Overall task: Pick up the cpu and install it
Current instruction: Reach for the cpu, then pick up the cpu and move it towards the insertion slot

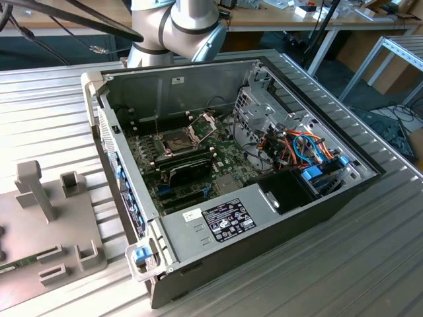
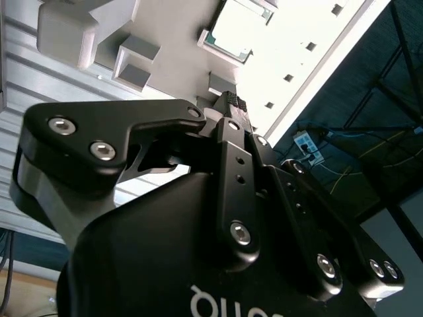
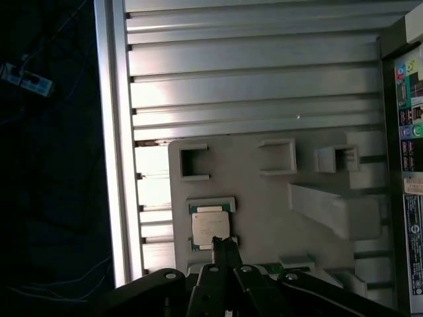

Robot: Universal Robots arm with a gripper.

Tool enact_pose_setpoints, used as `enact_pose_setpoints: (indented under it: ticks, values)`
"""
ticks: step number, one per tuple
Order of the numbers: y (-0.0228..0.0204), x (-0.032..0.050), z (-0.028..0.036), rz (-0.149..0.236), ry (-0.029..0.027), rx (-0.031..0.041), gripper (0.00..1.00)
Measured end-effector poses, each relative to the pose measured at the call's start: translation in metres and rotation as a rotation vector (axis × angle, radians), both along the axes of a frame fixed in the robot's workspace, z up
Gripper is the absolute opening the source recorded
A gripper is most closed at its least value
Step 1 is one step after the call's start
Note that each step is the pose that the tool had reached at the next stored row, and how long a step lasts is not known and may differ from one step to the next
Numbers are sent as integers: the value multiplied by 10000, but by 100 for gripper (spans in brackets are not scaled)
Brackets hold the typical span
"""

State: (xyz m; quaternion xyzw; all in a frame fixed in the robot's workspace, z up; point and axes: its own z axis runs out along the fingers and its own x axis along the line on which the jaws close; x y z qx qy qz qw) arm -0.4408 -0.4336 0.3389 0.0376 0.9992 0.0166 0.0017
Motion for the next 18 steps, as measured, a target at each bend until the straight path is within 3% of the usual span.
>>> enact_pose_setpoints:
  ticks: [5,18]
  values:
    - [0,-2,-60,0,0,0,11]
    - [-10,-2,-62,1,0,15,11]
